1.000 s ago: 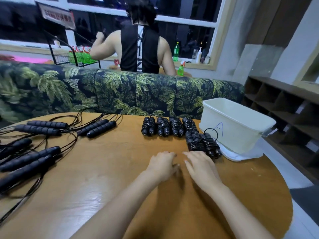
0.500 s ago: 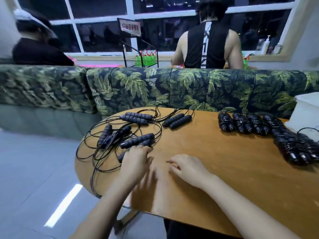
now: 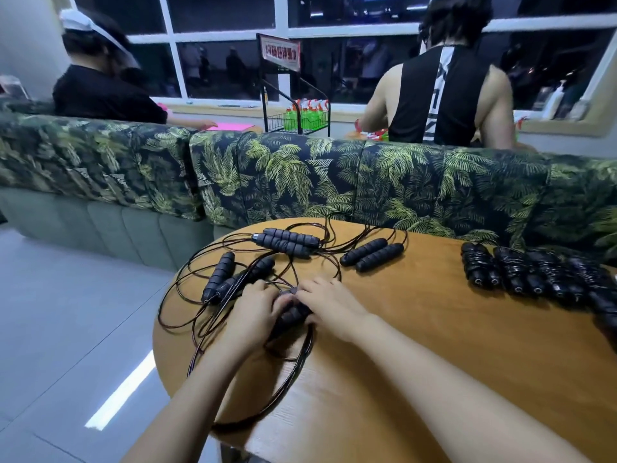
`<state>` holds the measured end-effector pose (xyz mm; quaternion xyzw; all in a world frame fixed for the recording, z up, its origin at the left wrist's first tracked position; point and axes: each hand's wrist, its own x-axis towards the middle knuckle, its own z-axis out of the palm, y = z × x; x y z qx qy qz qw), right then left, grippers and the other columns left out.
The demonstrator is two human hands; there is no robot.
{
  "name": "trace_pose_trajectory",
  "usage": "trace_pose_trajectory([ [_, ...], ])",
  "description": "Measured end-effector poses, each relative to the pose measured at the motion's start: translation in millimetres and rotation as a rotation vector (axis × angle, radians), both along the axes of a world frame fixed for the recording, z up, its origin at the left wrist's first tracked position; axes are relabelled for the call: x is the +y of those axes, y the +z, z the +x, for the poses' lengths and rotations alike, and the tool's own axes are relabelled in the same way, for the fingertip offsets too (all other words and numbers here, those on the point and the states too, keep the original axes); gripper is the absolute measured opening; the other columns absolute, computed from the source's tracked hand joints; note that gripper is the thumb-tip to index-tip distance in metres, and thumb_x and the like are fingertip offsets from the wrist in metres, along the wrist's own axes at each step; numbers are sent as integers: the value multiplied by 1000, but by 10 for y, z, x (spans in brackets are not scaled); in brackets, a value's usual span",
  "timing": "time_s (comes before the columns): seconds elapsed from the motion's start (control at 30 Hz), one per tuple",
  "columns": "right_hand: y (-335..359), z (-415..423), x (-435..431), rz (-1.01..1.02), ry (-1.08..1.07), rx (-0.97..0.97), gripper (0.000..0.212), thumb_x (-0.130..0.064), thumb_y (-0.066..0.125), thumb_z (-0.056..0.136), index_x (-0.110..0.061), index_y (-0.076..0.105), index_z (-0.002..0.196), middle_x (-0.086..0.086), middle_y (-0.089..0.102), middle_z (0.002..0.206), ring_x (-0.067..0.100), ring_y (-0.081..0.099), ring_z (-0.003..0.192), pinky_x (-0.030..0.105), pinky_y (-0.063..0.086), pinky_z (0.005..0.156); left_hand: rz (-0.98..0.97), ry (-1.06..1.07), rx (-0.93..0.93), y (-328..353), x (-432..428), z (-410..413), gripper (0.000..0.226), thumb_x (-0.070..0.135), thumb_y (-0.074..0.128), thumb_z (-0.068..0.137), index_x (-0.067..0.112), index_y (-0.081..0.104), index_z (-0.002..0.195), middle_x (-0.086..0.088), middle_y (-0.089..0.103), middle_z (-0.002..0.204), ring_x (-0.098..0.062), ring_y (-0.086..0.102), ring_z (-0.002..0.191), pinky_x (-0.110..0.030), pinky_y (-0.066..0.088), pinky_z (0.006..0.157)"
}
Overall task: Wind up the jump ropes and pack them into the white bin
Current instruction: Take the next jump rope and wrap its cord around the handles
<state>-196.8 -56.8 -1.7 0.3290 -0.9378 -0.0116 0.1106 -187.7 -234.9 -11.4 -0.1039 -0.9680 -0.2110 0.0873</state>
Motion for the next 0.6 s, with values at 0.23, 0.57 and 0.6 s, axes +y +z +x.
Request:
trace_pose_trajectory([
  [0.23,-188,245,375,-123,109,208,42,-8,71,73,-21,57,110,-3,60,118,19,56,99,30,44,77,-337,-87,-151,77,197,-255,34,39,59,89,16,55,114,-4,59,114,-24,57,104,-35,48,84],
  [0.57,-209,473,823,-375,27,286,26,-15,56,84,-18,54,110,0,61,121,20,61,100,32,50,74,1054,-169,-1029,276,664,573,48,29,70,86,0,50,118,-20,67,103,-37,69,93,-43,59,78],
  [0.6,-218,506,826,-392,54,282,27,-14,57,83,-19,54,109,-1,61,121,19,62,101,31,50,75,1128,-166,-1023,257,696,633,46,23,73,83,0,52,117,-18,68,98,-38,69,92,-42,59,77],
])
